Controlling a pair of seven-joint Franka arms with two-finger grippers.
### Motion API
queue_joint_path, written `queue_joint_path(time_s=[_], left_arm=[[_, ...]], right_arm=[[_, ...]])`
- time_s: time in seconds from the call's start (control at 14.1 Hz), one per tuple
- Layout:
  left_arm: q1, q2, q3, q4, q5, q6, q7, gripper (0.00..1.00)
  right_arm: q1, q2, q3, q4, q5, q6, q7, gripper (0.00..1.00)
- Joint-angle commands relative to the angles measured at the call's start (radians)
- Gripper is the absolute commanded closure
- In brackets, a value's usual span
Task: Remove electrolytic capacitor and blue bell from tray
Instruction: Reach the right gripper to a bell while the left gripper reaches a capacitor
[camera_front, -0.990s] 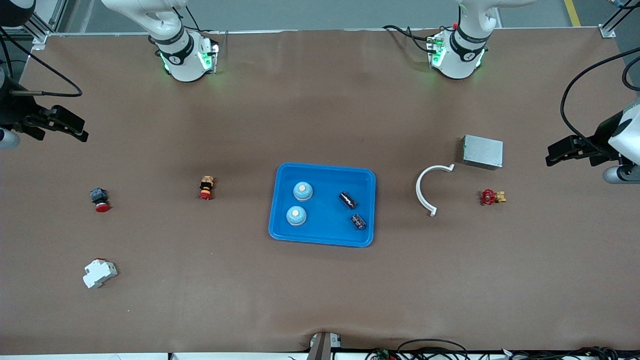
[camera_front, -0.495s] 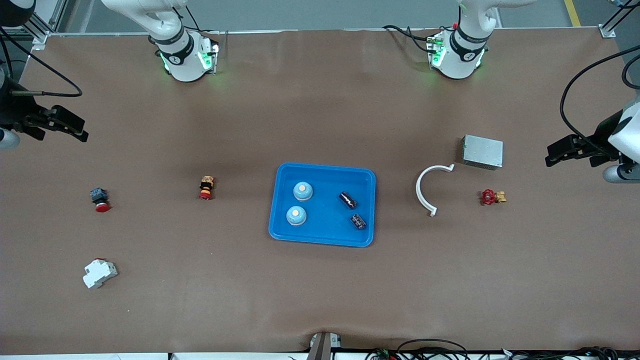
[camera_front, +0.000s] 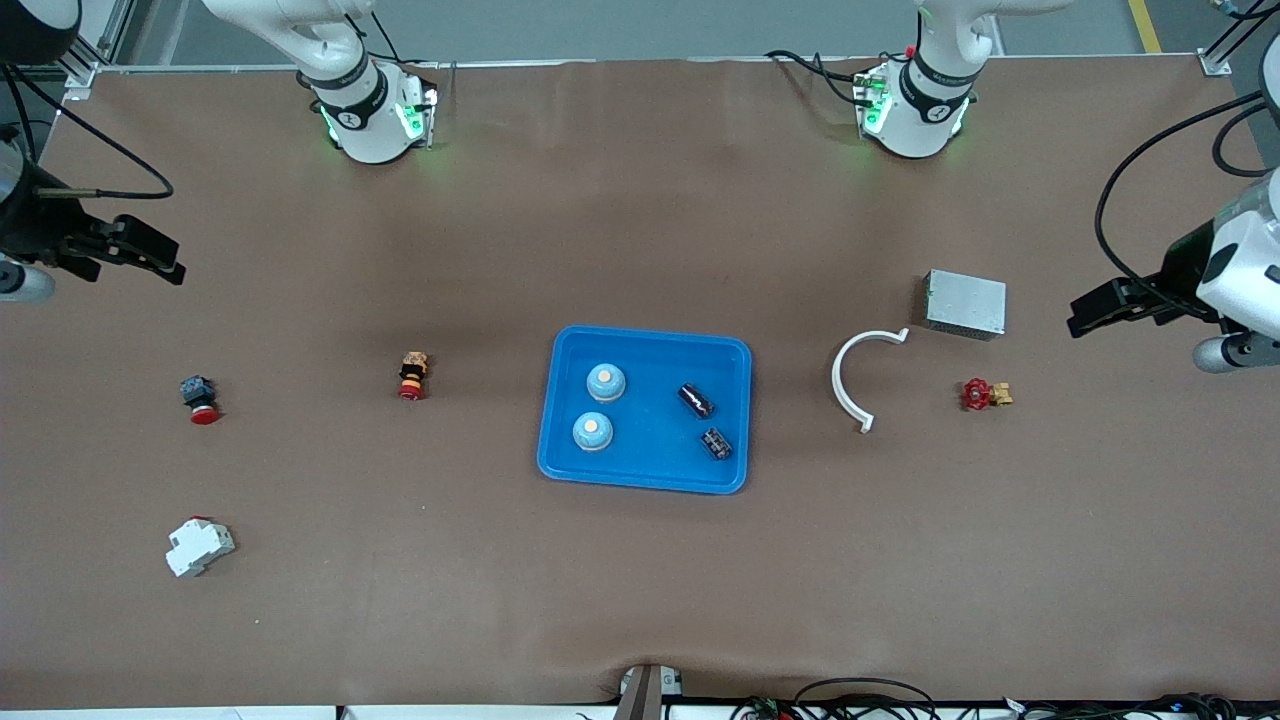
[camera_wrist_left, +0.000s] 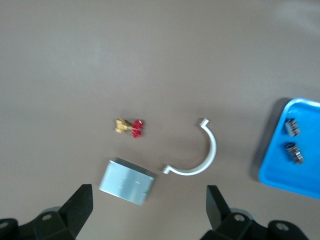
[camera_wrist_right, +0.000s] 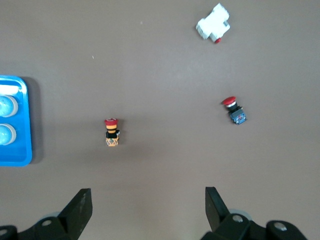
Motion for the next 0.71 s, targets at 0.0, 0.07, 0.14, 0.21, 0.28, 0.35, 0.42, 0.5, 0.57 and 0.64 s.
queue_joint_path(time_s=[0.0, 0.07, 0.14, 0.21, 0.28, 0.35, 0.42, 0.5, 0.57, 0.64], left_arm=[[-0.032, 0.006, -0.019, 0.02, -0.033, -0.02, -0.153, 0.0], [-0.047, 0.006, -0.027, 0.02, -0.034, -0.02, -0.232, 0.0], [-0.054, 0.006, -0.033, 0.02, -0.042, -0.02, -0.306, 0.0], [-0.069, 0.006, -0.047, 0.02, -0.069, -0.018, -0.349, 0.0], [-0.072, 0.009, -0.05, 0.02, -0.085, -0.012, -0.362, 0.0], [-0.077, 0.02, -0.052, 0.02, -0.109, -0.009, -0.364, 0.0], [-0.089, 0.032, -0.052, 0.021, -0.146, -0.009, -0.379, 0.0], [-0.107, 0.05, -0.052, 0.024, -0.166, -0.004, -0.437, 0.0], [-0.147, 0.064, -0.052, 0.023, -0.168, 0.018, -0.525, 0.0], [-0.187, 0.087, -0.052, 0.023, -0.163, 0.048, -0.607, 0.0]], right_arm=[[0.003, -0.009, 0.008, -0.084, 0.007, 0.044, 0.047, 0.0], [0.008, -0.014, 0.008, -0.145, 0.007, 0.101, 0.049, 0.0], [0.012, -0.018, 0.008, -0.204, 0.007, 0.159, 0.049, 0.0], [0.014, -0.018, 0.009, -0.253, 0.01, 0.211, 0.051, 0.0], [0.024, -0.018, 0.009, -0.294, 0.03, 0.266, 0.054, 0.0], [0.046, -0.018, 0.009, -0.343, 0.05, 0.326, 0.072, 0.0], [0.067, -0.018, 0.009, -0.38, 0.055, 0.38, 0.11, 0.0], [0.101, -0.018, 0.009, -0.408, 0.055, 0.418, 0.159, 0.0], [0.136, -0.018, 0.011, -0.426, 0.055, 0.445, 0.217, 0.0], [0.181, -0.018, 0.011, -0.437, 0.053, 0.465, 0.285, 0.0]])
